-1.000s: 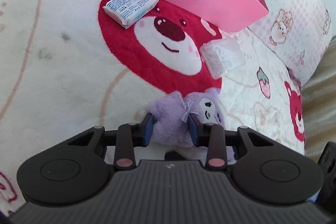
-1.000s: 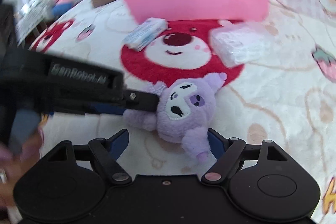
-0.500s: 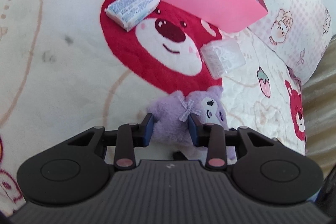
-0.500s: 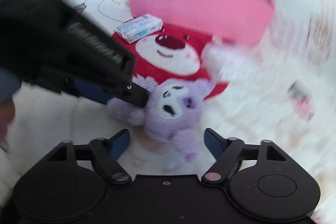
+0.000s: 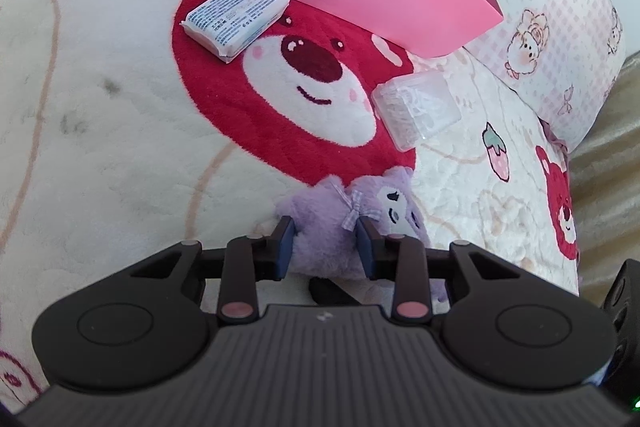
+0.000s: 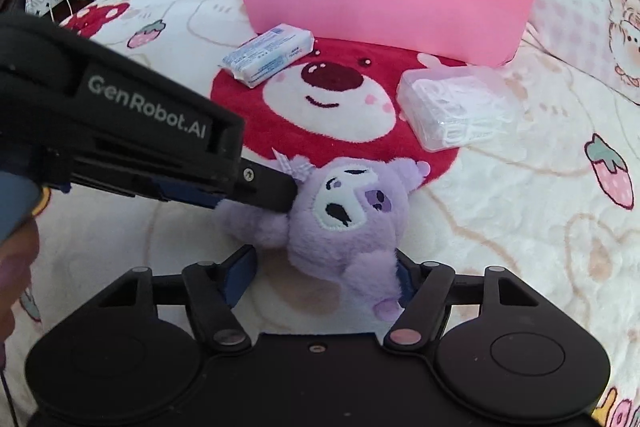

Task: Organize objects
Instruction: 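Lift the purple plush with the left tool and carry it toward the box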

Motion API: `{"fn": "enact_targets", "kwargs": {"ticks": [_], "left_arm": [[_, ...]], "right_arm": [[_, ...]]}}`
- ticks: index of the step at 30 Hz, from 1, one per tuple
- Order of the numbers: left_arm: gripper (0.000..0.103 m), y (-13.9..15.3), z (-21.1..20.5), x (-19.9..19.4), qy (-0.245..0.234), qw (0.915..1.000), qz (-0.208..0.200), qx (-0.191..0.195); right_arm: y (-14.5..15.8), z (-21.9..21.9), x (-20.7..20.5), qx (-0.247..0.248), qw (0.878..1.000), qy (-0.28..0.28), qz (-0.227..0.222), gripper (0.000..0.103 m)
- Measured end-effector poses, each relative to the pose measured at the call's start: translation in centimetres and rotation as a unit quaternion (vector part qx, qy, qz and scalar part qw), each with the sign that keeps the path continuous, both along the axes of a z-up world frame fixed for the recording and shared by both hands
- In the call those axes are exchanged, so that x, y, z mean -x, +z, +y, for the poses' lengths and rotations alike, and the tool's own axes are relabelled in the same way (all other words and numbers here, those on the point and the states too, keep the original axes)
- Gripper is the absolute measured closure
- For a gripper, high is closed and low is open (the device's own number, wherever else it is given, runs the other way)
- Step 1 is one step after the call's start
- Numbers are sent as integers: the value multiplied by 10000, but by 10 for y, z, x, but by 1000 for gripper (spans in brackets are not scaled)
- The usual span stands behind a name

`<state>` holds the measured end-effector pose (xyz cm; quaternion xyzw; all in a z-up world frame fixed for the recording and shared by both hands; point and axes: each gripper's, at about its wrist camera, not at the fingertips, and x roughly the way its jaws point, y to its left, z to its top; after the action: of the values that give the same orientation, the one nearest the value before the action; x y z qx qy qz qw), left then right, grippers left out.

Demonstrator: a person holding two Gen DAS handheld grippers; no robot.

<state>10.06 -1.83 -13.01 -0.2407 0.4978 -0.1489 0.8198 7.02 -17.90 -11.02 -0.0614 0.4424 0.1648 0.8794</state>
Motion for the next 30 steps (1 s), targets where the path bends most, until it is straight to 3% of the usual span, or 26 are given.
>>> {"fn": "enact_targets", "kwargs": {"ticks": [6, 10, 12, 16, 20, 24, 30], "left_arm": [[71, 11, -3, 6, -89, 9998, -170, -93], [71, 20, -9, 8, -269, 9970, -352, -629], [71, 19, -3, 8, -236, 9986, -223, -424], [71, 26, 1, 12, -281, 9984, -227, -445], [71, 35, 2, 14, -338, 9989, -258, -208], [71, 47, -1, 17, -372, 9987, -325, -87], [68, 74, -6, 25, -650, 9969, -431, -64]], "right_arm": [[7, 10, 13, 400, 9986, 156, -321, 32], [8, 14, 12, 418, 9982, 358, -231, 32], [11, 16, 10, 469, 9978, 352, -298, 30], [19, 14, 10, 293, 9982, 406, -330, 30], [27, 17, 14, 454, 9966, 446, -518, 22], [42, 13, 16, 507, 9954, 454, -668, 22], [73, 5, 22, 515, 9954, 721, -363, 20]]}}
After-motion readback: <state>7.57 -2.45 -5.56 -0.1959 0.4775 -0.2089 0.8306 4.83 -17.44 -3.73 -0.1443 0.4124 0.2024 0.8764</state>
